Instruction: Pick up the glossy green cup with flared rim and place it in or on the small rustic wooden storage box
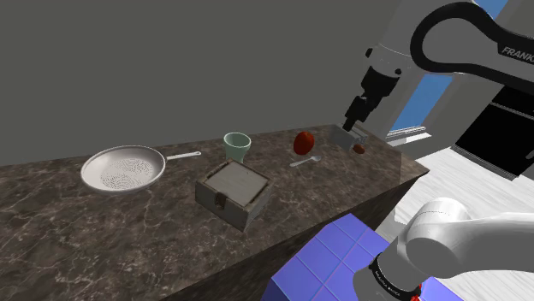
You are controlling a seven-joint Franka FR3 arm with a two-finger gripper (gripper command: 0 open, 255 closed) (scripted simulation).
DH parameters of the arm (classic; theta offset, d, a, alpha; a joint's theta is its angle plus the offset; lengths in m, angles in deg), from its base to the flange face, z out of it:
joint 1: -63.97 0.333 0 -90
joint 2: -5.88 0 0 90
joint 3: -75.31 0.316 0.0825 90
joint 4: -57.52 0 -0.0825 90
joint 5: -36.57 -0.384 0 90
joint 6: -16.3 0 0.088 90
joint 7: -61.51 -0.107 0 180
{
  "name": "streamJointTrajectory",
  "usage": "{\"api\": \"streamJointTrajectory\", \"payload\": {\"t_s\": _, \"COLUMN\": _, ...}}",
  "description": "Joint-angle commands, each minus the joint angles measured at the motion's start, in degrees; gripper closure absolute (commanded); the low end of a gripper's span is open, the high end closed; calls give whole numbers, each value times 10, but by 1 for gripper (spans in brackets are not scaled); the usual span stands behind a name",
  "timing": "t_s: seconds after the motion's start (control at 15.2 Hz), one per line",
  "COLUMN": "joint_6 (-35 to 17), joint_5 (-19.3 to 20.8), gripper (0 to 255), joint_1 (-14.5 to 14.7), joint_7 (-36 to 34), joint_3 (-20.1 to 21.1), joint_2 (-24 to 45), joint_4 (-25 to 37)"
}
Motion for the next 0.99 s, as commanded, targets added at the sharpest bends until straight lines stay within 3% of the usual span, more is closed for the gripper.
{"api": "streamJointTrajectory", "payload": {"t_s": 0.0, "joint_6": 0, "joint_5": 0, "gripper": 0, "joint_1": 0, "joint_7": 0, "joint_3": 0, "joint_2": 0, "joint_4": 0}}
{"api": "streamJointTrajectory", "payload": {"t_s": 0.46, "joint_6": -97, "joint_5": -14, "gripper": 0, "joint_1": 4, "joint_7": -60, "joint_3": 45, "joint_2": 120, "joint_4": 16}}
{"api": "streamJointTrajectory", "payload": {"t_s": 0.92, "joint_6": -174, "joint_5": -6, "gripper": 0, "joint_1": 2, "joint_7": -121, "joint_3": 87, "joint_2": 261, "joint_4": 71}}
